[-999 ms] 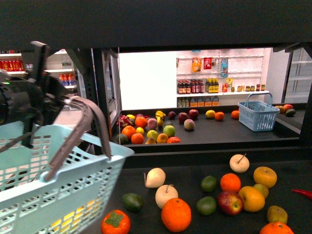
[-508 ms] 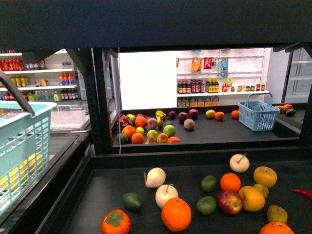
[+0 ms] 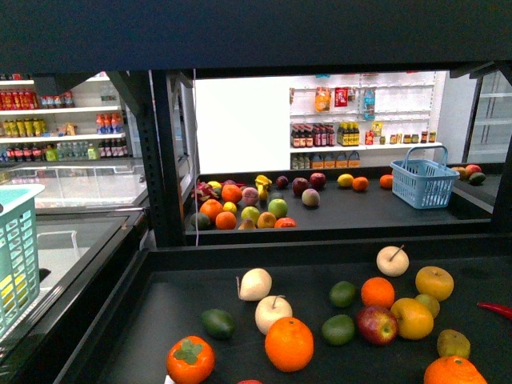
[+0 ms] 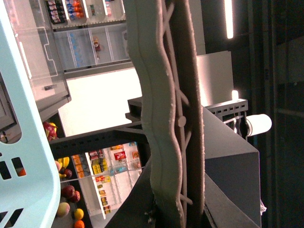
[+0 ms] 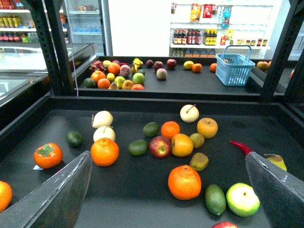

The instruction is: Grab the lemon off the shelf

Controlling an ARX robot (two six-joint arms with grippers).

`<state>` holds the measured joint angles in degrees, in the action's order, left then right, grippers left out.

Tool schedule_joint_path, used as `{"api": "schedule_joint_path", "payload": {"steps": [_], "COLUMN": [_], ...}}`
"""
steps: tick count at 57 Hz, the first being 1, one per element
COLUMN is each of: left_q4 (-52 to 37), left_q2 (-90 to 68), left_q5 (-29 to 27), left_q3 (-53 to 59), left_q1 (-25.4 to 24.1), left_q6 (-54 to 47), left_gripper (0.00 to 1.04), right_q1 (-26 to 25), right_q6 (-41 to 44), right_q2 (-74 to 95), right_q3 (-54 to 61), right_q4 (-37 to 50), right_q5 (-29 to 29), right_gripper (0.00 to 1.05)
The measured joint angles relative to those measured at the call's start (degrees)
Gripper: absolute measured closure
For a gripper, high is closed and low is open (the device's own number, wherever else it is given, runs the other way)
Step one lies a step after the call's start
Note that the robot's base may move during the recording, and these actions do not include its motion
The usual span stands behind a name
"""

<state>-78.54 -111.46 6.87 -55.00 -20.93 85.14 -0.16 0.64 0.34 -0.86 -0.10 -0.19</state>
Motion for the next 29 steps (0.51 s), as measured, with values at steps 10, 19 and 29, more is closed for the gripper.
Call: {"api": "schedule_joint_path", "payload": {"steps": [10,19,29], "left_q4": [-0.63,-0.7,-0.98], "left_q2": [-0.74,-1.51,-1.51], "left_q5": [0.61,0.9,1.05], "left_q3": [1.33,2.99,3.69], "left_q1": [-0.11,-0.11,-0.11], "left_q6": [1.79,2.64,2.67], "left_gripper": [0.94,0.94,0.95], "right_q1": [0.0,0.0,0.0], "right_q6": [0.0,0.0,0.0], "right_q2": [0.0,0.0,0.0], "right_q3": [0.0,0.0,0.0], "right_q4": [0.0,0.0,0.0], "right_q5": [0.0,0.02,0.02], "right_gripper": [0.07,0.07,0.07]}}
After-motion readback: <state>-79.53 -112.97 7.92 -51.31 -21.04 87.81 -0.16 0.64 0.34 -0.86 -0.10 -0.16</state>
